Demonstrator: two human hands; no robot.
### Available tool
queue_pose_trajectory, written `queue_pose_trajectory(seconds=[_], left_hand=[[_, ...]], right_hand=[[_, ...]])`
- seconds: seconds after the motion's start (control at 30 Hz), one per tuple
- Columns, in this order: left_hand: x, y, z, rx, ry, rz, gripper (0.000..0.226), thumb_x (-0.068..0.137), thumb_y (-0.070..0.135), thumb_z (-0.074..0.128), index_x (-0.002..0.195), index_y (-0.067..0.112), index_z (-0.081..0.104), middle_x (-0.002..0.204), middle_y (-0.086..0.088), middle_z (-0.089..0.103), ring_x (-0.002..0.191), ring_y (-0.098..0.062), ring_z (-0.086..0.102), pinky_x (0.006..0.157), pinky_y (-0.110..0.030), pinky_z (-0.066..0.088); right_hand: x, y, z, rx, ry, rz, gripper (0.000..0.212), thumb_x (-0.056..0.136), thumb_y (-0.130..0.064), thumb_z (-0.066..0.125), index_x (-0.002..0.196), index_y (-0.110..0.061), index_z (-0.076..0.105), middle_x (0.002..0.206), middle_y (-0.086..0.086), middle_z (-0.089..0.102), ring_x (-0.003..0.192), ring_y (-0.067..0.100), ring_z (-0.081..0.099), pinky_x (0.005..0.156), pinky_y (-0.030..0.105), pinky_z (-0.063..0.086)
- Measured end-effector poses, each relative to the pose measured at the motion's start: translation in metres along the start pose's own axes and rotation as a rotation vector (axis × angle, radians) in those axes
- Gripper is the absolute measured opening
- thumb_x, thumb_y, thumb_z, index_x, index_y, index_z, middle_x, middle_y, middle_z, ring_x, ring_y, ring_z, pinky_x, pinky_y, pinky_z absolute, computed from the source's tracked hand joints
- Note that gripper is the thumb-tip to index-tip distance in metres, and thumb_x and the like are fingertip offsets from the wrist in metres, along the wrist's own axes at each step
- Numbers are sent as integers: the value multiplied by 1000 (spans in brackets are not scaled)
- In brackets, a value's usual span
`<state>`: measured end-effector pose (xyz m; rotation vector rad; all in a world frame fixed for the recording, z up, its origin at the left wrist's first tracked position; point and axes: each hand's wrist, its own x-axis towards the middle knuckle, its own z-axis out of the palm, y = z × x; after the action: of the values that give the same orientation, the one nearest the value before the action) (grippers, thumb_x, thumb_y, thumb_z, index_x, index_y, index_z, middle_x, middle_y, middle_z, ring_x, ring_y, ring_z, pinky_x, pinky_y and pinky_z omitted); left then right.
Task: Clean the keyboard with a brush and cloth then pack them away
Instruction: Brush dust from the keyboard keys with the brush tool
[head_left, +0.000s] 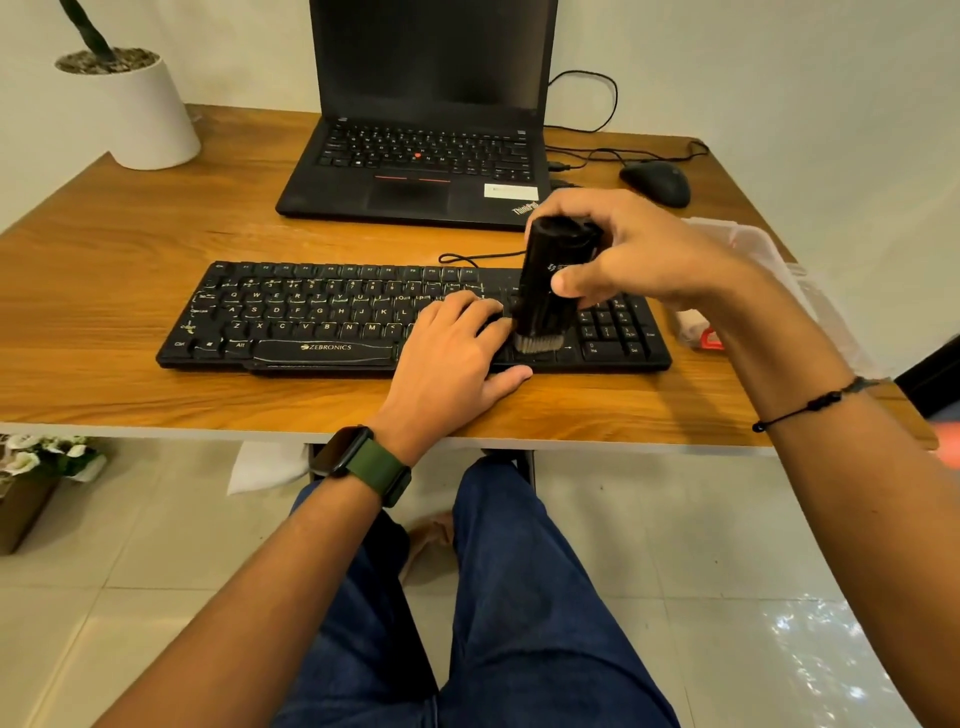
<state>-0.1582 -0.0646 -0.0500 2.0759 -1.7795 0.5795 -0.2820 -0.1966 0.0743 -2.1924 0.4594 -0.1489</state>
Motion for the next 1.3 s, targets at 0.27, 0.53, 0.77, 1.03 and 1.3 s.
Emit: queue_pose_trajectory(seconds=[0.27,0.53,0.77,1.03,1.3], left_hand=[[0,1,-2,-23,-15,-14,58,82,54,41,110,9,64,111,-10,64,106,-31,56,85,-42,47],[-14,-9,-14,-82,-8,-214,73,77,60,42,124,6,51,113,-9,62,105,-29,56,86,-40,44],[-27,-35,-26,-14,-58,-308,83,74,72,38,127,9,49,124,-10,55,115,-29,50,95,-43,38],[-37,-47,-29,37,-73,-346,84,73,75,35,125,11,51,126,-9,55,118,-29,48,100,-46,32],[-37,-46,-28,50,-65,-317,81,74,72,36,121,10,54,124,-11,57,117,-31,49,100,-47,33]], right_hand=[[-2,2,-4,-169,152,22,42,79,-4,65,111,-28,51,108,-4,52,103,18,54,76,38,57],[14,-4,16,-9,236,-34,38,78,-13,70,111,-22,52,110,-1,55,99,16,59,72,37,58],[56,-1,42,-229,499,-99,48,80,-25,69,121,-16,47,113,-3,57,98,8,50,79,20,41],[75,1,59,-300,459,-125,70,80,-15,67,136,-23,27,127,6,52,105,21,58,81,27,49],[53,-13,40,-498,298,-39,61,78,-22,70,129,-26,37,120,7,55,100,23,55,77,34,52]])
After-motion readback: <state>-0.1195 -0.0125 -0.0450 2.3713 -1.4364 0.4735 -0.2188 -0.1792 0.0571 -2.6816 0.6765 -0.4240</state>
